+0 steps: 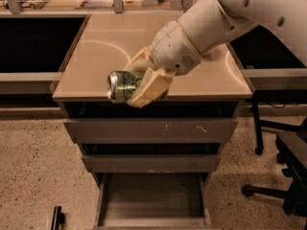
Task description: Place green can into bottom drawer
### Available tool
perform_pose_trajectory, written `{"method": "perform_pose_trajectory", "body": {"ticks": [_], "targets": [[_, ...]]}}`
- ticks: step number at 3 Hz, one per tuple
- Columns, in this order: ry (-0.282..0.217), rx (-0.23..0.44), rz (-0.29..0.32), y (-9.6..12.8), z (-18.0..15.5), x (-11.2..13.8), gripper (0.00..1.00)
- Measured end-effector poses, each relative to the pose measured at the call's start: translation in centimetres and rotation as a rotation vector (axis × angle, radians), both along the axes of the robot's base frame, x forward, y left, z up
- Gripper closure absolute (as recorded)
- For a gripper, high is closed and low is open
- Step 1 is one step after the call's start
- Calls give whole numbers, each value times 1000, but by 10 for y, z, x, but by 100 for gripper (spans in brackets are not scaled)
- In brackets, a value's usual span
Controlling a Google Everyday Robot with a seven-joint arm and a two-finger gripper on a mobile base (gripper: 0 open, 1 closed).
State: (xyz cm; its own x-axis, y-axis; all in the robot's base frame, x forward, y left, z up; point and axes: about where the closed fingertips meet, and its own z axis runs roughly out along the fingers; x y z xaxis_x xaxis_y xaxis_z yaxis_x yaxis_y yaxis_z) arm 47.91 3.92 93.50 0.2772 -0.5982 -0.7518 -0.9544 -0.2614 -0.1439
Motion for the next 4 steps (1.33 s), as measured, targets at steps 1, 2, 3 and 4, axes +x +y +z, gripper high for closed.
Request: {"method": "perform_pose_trajectory", "body": {"ticks": [1, 2, 3, 4], "targets": [[-76, 15, -149, -8, 7, -37, 100], [-68, -2, -262, -34, -19, -35, 100], [-68, -2, -262, -34, -20, -35, 100], [-40, 35, -259, -34, -28, -40, 100]]}}
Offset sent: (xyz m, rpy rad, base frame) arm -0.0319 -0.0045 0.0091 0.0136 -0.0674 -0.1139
